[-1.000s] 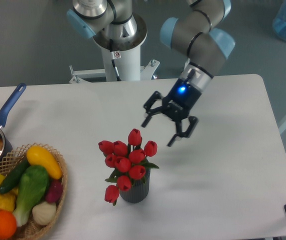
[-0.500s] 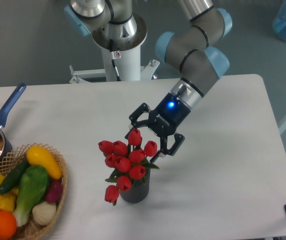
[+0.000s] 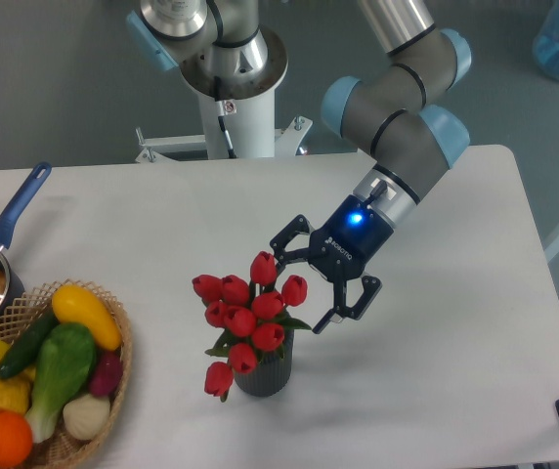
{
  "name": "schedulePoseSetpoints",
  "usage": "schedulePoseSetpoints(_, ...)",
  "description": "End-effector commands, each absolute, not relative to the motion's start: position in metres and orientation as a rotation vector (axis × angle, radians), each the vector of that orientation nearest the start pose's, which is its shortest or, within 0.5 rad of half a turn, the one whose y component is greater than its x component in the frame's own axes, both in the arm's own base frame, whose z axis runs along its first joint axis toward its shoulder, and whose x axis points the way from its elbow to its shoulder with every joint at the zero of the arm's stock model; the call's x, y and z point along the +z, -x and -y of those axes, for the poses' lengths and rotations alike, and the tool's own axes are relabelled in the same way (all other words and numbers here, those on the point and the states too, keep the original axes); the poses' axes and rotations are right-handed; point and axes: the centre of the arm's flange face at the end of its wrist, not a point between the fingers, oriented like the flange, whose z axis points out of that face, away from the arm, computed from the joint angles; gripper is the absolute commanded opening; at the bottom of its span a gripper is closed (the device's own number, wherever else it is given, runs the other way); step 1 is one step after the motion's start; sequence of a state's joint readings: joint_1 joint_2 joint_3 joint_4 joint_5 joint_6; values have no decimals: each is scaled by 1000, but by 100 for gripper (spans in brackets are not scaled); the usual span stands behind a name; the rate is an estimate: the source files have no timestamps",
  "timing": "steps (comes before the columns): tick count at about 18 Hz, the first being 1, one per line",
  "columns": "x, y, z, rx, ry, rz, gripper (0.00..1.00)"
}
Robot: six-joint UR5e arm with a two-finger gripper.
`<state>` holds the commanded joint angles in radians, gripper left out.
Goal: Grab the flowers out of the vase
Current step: 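Close the gripper around the tulip stems below the blooms, then lift the gripped tulips up out of the grey vase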
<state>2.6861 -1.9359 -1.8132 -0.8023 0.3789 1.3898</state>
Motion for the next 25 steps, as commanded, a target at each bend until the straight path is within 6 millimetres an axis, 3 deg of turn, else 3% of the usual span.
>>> schedulePoseSetpoints(3,311,411,-463,-284,1919,-383,99)
schedulePoseSetpoints(5,311,408,-465,-288,1919,-387,78)
schedulePoseSetpoints(8,306,409,-467,-295,1919,-386,33)
schedulePoseSetpoints(11,305,410,-466,-297,1920,-383,2)
schedulePoseSetpoints(20,323,428,-450,-277,1844,-342,0)
schedulePoseSetpoints(22,333,433,-448,-279,1830,-322,0)
schedulePoseSetpoints(25,362,437,-445,-282,1802,-289,0)
